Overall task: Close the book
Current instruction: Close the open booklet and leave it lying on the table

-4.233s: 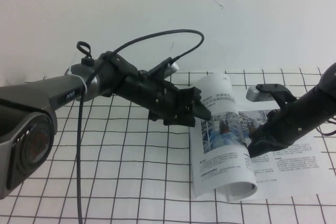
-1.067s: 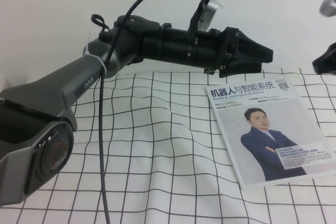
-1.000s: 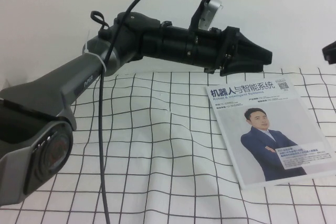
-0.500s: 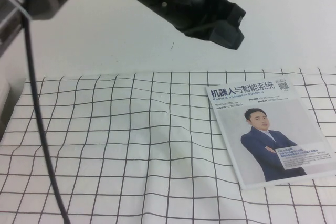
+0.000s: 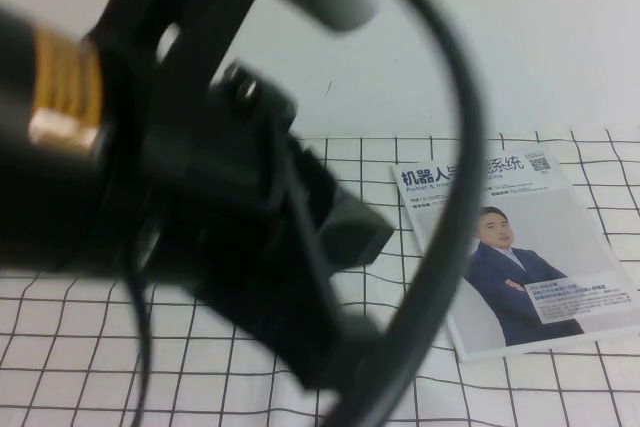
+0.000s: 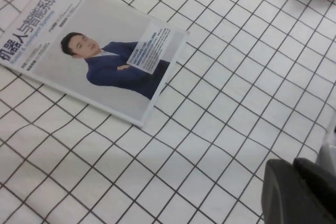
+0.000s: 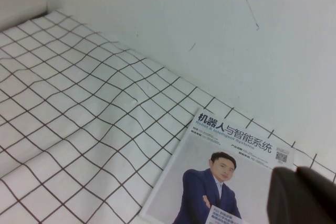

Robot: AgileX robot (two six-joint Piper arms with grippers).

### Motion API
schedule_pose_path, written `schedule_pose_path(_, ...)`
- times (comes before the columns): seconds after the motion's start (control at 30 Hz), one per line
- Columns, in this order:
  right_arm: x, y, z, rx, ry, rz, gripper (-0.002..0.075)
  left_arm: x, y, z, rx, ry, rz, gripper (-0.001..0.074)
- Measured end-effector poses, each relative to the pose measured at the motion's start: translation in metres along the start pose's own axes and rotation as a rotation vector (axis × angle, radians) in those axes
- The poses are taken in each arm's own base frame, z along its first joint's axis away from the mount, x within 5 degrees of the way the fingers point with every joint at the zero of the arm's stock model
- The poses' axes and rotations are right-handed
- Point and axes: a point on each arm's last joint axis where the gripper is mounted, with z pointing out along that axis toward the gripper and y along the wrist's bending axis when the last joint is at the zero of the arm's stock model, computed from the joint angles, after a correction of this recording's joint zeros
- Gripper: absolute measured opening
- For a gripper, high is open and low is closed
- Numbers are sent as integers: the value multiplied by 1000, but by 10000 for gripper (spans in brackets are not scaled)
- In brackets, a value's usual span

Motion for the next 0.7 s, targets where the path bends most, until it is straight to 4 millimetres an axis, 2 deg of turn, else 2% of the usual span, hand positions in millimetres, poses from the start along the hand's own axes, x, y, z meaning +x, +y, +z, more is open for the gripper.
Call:
schedule_pose_path(0.13, 30, 15, -7, 20, -47, 7, -3, 52, 0, 1, -32, -78, -4, 0)
schedule_pose_path(0.27, 58, 26, -7, 18, -47, -52, -3, 110, 12, 19, -78, -104, 23, -1)
schedule_pose_path(0.37, 74, 32, -5, 15, -40, -70, -3, 137, 17, 28, -79, -140, 38, -1)
schedule_pose_path(0.5, 89, 36, 3, -23, 7, -55, -3, 154, 22, 35, -101, -159, 76, -1)
schedule_pose_path(0.7, 108, 38, 15, -59, 77, -30, -3, 161, 24, 37, -115, -118, 85, -1)
